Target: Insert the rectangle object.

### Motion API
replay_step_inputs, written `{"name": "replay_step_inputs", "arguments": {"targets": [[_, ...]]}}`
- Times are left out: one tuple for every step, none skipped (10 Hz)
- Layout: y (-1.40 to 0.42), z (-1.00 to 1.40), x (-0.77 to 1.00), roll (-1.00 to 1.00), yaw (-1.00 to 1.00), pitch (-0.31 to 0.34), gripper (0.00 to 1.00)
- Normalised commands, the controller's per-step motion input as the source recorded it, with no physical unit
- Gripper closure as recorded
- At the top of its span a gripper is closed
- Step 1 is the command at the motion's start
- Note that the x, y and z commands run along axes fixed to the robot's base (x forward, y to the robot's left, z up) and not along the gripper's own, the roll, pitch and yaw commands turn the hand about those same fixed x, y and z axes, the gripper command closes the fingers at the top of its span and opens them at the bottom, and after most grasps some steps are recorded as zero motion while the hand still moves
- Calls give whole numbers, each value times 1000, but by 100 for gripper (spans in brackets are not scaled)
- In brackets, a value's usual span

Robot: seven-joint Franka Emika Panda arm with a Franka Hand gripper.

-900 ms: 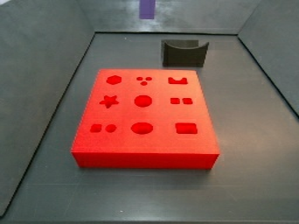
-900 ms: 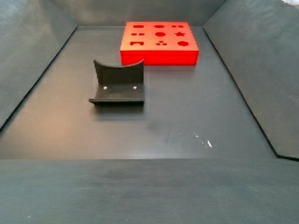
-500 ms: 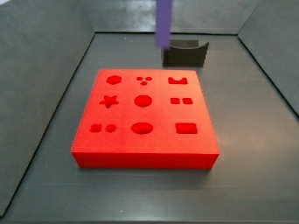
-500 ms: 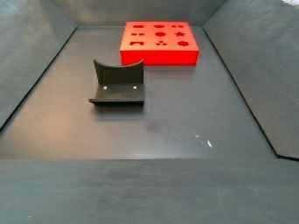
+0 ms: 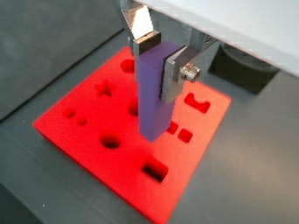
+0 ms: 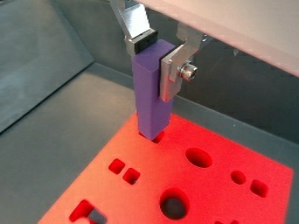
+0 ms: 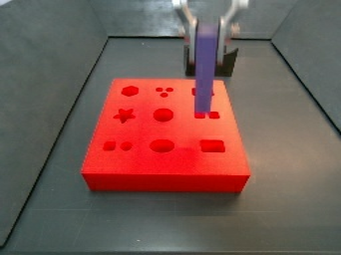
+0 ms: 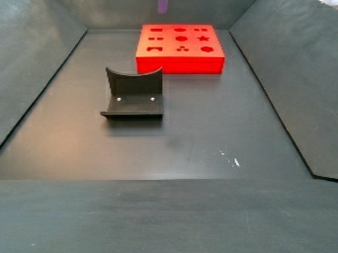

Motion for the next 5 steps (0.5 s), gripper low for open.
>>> {"name": "replay_step_inputs", "arguments": {"targets": [[-480, -343, 249, 357, -197, 243, 100], [-437, -246, 180, 303, -209, 321, 100], [-363, -197, 146, 269, -246, 360, 100], [-343, -154, 109, 256, -260, 380, 100], [-343, -274, 169, 130, -343, 326, 100]]}}
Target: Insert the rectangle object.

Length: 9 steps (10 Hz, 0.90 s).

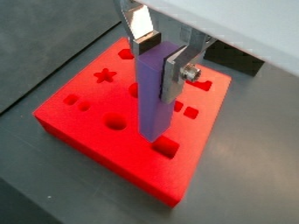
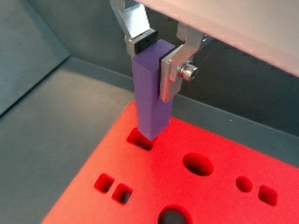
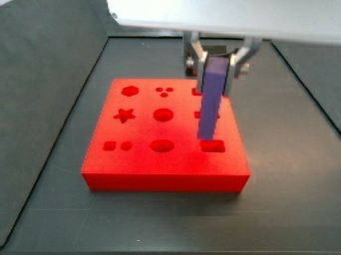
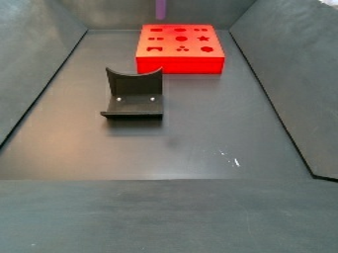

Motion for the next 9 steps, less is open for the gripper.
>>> {"name": "replay_step_inputs", "arguments": {"targets": [[-303, -317, 309, 0, -431, 200, 100], [-71, -214, 369, 0, -526, 124, 100], [94, -17, 334, 0, -674, 69, 100], [23, 0, 146, -44, -963, 0, 100], [0, 0, 0, 0, -1000, 0, 100], [0, 0, 0, 0, -1000, 0, 100], [0, -37, 0, 0, -1000, 0, 100], [0, -114, 0, 0, -1000, 0, 100], [0, -146, 0, 0, -1000, 0, 100]]}}
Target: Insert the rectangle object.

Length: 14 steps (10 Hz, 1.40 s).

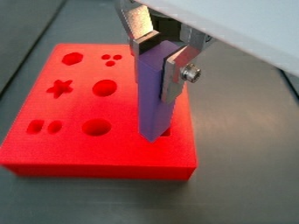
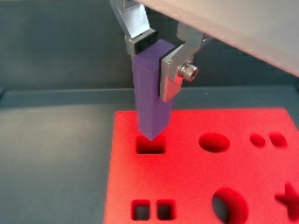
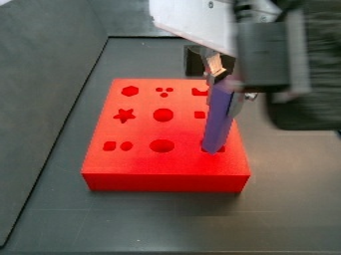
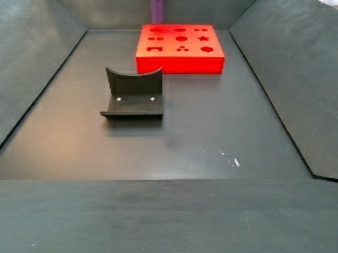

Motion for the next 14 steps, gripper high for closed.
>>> {"name": "replay_step_inputs", "arguments": {"targets": [[0, -103, 0, 0, -1000, -37, 100], [0, -83, 0, 0, -1000, -51, 100], [0, -100, 0, 0, -1000, -39, 100], [0, -97, 0, 0, -1000, -39, 100], [0, -97, 0, 0, -1000, -40, 100], [0, -97, 0, 0, -1000, -37, 100], [0, -111, 0, 0, -1000, -26, 100], [0, -140, 17, 0, -1000, -20, 100], [0, -146, 80, 0, -997, -19, 100], [-11, -9, 311, 49, -423, 66, 100], [0, -40, 111, 0, -134, 21, 100], [9, -43, 474, 6, -34, 84, 100], [63, -54, 491, 29, -60, 99, 100], [103, -103, 317, 103, -171, 87, 100]]}}
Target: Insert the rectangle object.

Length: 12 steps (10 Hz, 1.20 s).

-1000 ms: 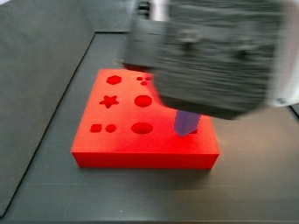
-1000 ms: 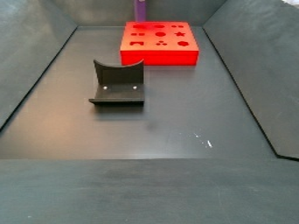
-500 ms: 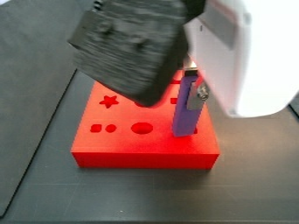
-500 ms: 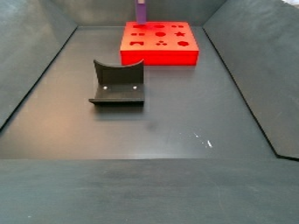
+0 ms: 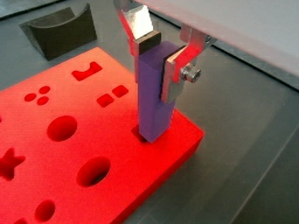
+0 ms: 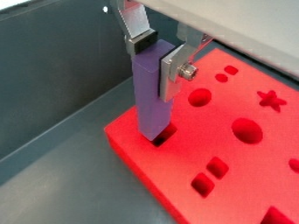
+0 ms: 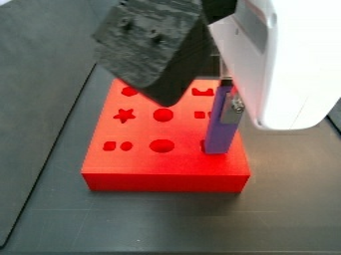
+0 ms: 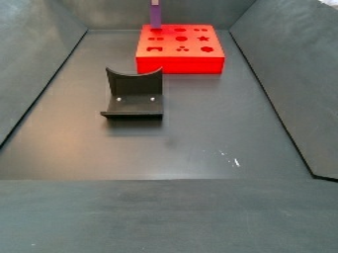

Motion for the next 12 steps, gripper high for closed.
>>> {"name": "replay_step_inputs", "arguments": {"targets": [[160, -103, 100, 79, -491, 80, 100], [160, -43, -66, 27, -554, 64, 100], [126, -34, -180, 0, -411, 27, 100], [0, -20, -174, 0, -274, 24, 100], [-43, -6, -29, 0, -197, 23, 100], [-86, -31, 60, 0, -51, 20, 100], [-57, -83, 140, 0, 0, 26, 100], [-9, -120, 74, 0, 0, 0, 100], [-74, -154, 43, 0, 0, 0, 100], [-111, -137, 46, 0, 0, 0, 100], [0, -189, 91, 0, 11, 0, 100], [0, -311, 17, 0, 40, 0, 100]]}}
